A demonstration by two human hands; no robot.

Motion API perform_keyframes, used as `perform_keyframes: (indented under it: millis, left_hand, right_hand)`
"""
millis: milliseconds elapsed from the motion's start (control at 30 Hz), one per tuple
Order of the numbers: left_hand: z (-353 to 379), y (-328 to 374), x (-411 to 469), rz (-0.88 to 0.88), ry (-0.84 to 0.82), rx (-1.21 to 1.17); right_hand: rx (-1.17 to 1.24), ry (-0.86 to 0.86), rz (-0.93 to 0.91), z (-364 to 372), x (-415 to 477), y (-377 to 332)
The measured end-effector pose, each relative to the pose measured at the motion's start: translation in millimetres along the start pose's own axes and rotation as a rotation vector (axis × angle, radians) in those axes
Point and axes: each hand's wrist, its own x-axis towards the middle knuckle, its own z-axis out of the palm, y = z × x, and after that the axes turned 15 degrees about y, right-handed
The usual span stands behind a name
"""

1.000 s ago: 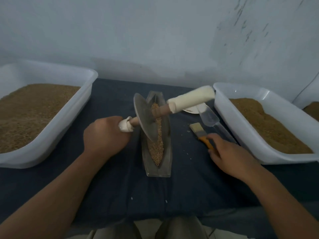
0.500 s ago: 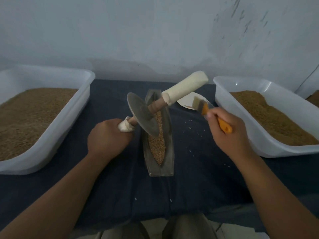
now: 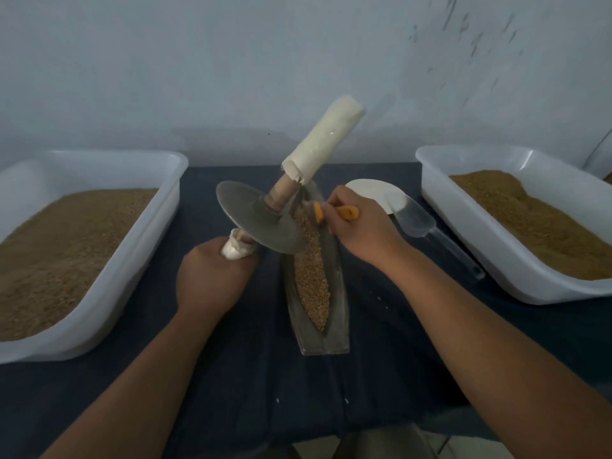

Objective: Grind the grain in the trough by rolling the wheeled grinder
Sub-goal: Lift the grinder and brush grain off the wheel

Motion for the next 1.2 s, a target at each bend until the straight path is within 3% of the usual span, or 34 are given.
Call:
perform_keyframes:
  millis: [200,467,633,700,833,967,1100,1200]
  left_hand:
    - [3,0,3,-0.038,-0.001,0.006]
    - [0,3,1,-0.023,0.002,0.030]
    - [2,4,1,-0.045,-0.001,0.010]
    - [1,5,0,-0.043,-0.005,0.004]
    - [-2,6,1,-0.030,0.000,0.026]
    - [-1,5,2,-0.021,-0.010,0.019]
    - [0,7,1,-0.001,-0.013,0.040]
    - [-1,9,-1,0.034,-0.004,0.056]
  right_hand:
    - [0.097,0.200,-0.083,-14,2,-4]
    - [-0.001,-0.109,-0.085,-11,9,-1]
    - [0.094,0.108,-0.087,-27,12,3]
    - [0.066,0.087,-0.055,-21,16,0]
    - [0.039,-0.115,-0.085,-14,11,-3]
    - [0.056,-0.004,-0.161,-49,2,-9]
    - [0.214,0.171,-0.034,-85,-4,-24]
    - [0.436,0.110,0.163,-89,-5,-34]
